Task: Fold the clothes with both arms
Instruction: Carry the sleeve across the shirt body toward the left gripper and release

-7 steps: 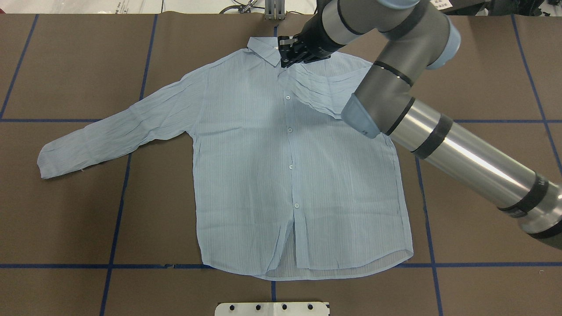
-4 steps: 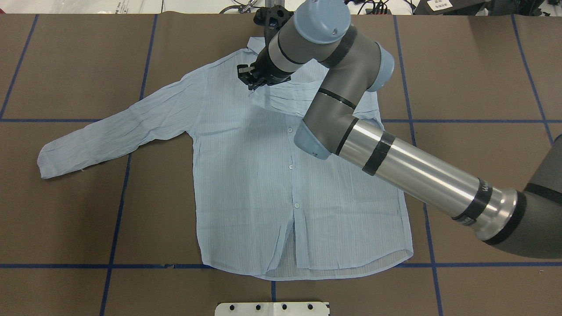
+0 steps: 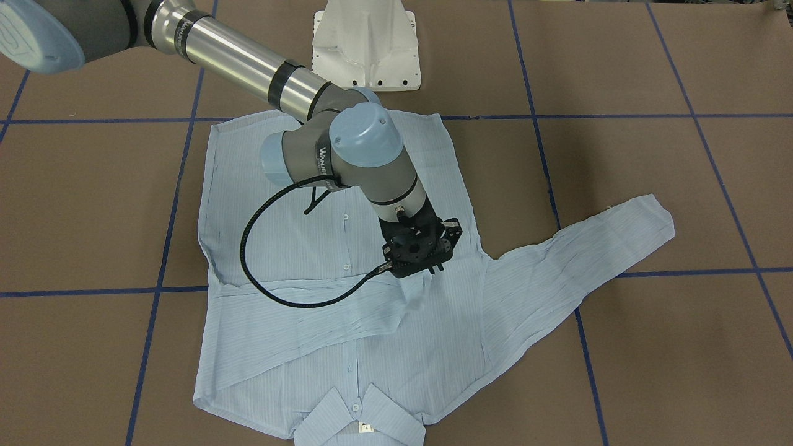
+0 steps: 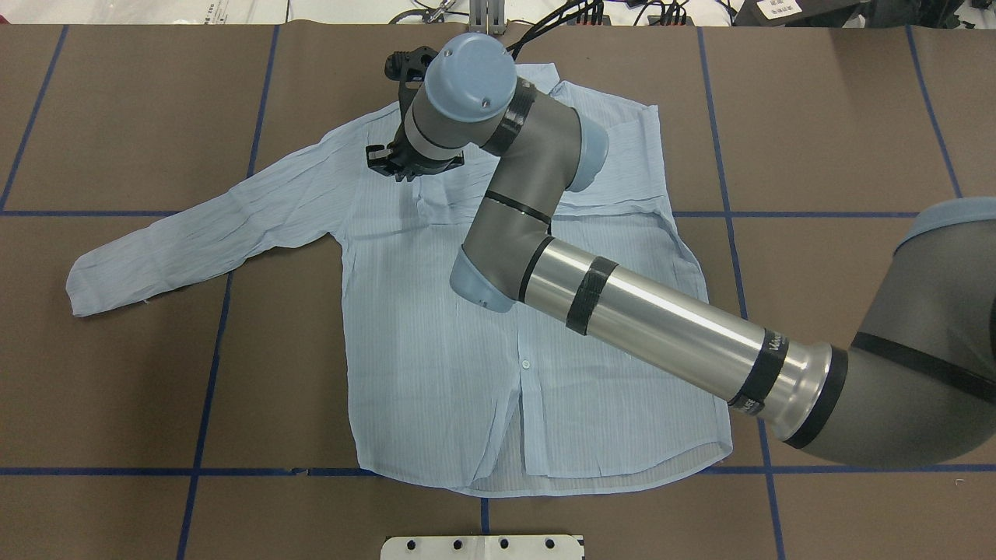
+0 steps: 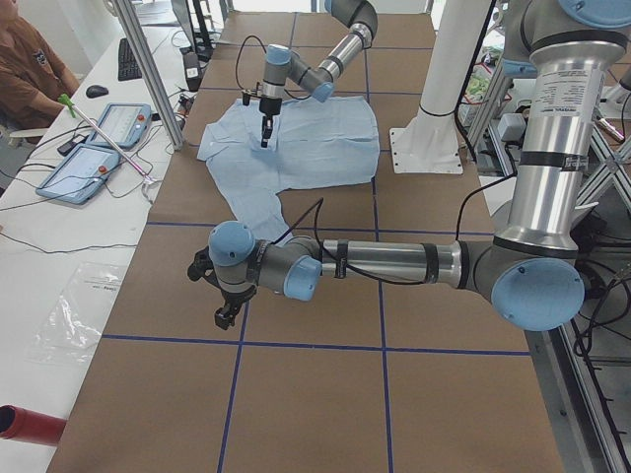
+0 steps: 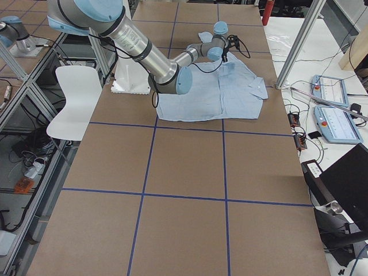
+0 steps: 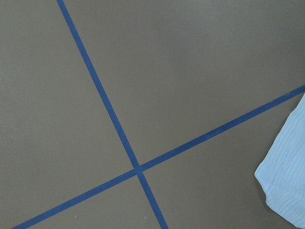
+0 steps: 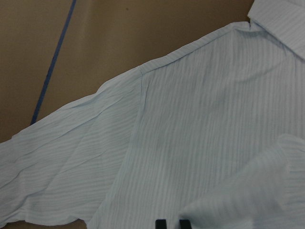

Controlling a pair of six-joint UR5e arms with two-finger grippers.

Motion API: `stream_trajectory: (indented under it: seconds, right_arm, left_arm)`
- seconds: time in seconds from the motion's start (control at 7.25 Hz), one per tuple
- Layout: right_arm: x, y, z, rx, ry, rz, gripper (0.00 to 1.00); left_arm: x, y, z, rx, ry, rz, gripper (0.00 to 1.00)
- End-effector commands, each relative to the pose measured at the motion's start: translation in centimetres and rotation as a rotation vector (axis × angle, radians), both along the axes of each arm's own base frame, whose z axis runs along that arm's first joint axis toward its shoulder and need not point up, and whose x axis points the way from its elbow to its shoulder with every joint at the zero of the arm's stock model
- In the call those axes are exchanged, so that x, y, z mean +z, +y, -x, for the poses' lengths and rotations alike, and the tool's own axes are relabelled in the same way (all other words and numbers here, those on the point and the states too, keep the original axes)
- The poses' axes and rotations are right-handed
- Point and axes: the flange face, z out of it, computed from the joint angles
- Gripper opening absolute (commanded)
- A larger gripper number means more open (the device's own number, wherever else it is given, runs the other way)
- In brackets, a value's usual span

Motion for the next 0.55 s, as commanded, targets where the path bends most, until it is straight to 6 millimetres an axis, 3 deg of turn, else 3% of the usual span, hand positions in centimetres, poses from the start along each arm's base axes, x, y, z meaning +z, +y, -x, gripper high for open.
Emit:
stream_trajectory:
  seconds: [0.0,0.28,0.41]
  right_arm:
    - [-1.6,1.6,1.6,0.014,-0.003,-0.027,1.00]
    - [-1.3,1.6,1.5,0.024,-0.001,-0.007,1.00]
    - [-1.3,1.6,0.9,0.026,0.011,0.003,1.00]
  left_arm:
    - [-0.2,-0.5,-0.1,-0.001,0.002,0.000,0.99]
    - [-0.4,-0.6,-0.1,-0.029,0.008,0.027,0.99]
    - [-1.7,-0.9,-0.2,-0.113,0.034,0.060,0.99]
